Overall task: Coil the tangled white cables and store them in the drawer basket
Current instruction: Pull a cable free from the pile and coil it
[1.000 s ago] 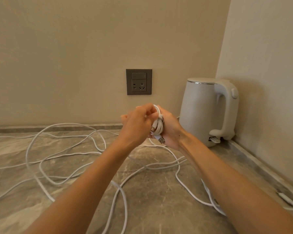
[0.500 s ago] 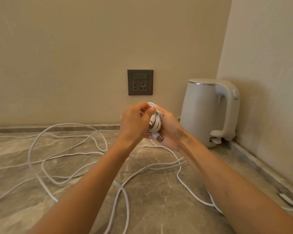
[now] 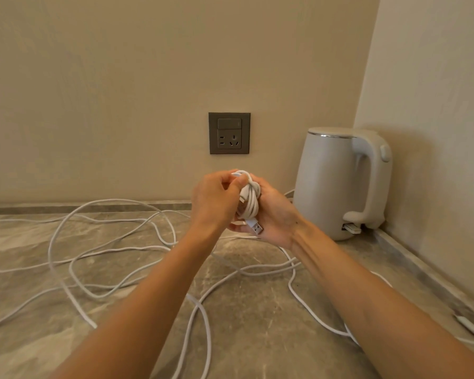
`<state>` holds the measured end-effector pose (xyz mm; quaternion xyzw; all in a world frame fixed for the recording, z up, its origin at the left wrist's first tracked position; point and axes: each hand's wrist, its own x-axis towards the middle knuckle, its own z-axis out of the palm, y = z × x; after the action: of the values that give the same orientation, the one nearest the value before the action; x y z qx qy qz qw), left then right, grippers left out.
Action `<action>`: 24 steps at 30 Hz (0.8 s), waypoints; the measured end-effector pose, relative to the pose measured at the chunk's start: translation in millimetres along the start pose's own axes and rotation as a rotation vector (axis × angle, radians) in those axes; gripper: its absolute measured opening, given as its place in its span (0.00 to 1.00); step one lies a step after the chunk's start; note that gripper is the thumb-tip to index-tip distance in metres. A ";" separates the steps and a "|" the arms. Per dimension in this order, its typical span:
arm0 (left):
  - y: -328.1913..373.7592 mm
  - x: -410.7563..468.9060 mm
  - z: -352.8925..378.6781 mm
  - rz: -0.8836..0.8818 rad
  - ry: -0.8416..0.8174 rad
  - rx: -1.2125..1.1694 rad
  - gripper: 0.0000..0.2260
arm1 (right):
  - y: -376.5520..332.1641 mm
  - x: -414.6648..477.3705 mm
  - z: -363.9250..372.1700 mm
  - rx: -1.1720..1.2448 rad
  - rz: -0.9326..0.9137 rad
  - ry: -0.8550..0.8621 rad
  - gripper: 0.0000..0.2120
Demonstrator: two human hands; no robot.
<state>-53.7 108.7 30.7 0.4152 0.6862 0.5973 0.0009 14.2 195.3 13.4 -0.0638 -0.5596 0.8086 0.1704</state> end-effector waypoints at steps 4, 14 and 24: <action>-1.0 2.8 -5.1 -0.003 -0.062 -0.053 0.05 | 0.2 3.9 -2.8 0.039 0.015 0.029 0.15; -3.8 -1.2 -19.6 0.101 -0.172 0.043 0.09 | -1.4 3.6 0.0 0.141 0.000 0.108 0.20; -0.6 -13.9 -49.9 -0.002 -0.056 0.143 0.11 | 0.3 -1.9 30.3 0.059 -0.027 0.115 0.14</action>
<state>-69.7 59.9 37.7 0.4299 0.7273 0.5349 -0.0090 7.0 167.8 24.0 -0.0973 -0.5256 0.8174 0.2150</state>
